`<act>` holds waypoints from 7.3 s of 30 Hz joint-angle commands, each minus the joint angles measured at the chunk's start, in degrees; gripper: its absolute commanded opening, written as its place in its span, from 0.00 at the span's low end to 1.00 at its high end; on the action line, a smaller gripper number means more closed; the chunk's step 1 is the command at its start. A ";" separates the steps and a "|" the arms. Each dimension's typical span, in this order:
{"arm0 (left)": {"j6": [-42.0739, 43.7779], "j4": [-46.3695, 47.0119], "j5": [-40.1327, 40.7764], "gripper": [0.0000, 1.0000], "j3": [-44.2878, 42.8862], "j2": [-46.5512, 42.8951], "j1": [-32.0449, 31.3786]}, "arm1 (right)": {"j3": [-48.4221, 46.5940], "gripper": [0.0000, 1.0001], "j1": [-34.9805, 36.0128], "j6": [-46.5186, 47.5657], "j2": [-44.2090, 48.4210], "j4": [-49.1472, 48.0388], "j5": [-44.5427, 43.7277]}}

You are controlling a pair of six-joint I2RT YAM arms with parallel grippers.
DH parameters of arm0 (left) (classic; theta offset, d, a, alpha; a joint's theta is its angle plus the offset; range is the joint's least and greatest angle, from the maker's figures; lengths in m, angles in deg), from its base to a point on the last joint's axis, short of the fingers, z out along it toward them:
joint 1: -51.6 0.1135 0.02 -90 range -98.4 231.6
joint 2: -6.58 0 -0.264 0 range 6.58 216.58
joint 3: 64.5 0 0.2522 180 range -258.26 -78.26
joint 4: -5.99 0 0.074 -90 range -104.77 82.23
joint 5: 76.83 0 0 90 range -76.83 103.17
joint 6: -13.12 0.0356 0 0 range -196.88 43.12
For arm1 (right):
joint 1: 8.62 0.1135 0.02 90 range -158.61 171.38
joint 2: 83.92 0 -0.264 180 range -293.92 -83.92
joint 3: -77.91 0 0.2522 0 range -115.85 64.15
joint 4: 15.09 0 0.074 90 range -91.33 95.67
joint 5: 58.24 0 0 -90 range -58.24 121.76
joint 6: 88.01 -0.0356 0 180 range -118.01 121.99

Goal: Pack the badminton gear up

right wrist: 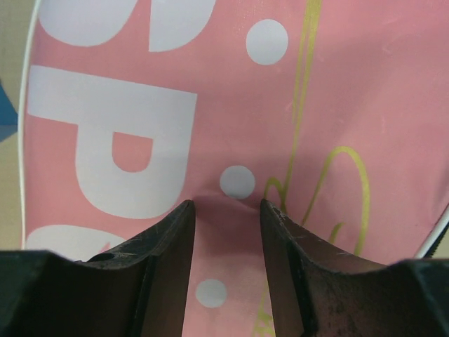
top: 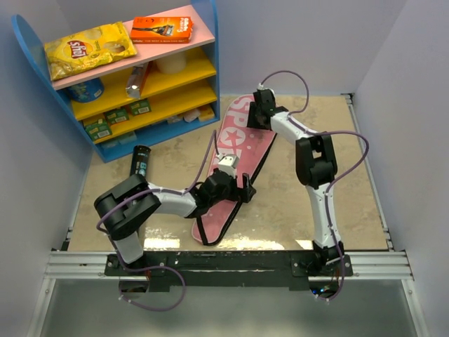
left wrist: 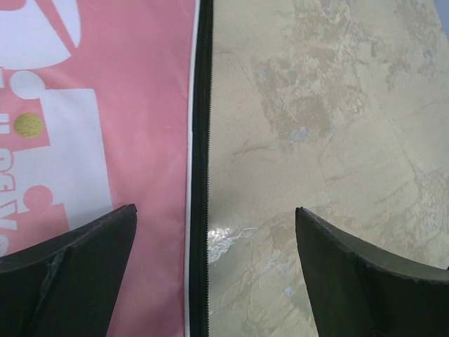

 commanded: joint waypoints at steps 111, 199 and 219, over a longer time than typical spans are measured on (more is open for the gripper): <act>4.44 -7.15 -12.43 1.00 12.43 -6.75 9.66 | 53.78 0.00 -4.87 1.48 36.07 -0.03 -8.76; 2.16 -42.93 2.26 1.00 9.26 -27.87 30.84 | 55.37 0.00 7.17 1.21 36.61 -12.25 9.17; 3.48 -31.23 -6.88 0.42 14.10 -25.65 31.37 | 51.68 0.00 16.21 -0.10 35.38 -11.64 9.78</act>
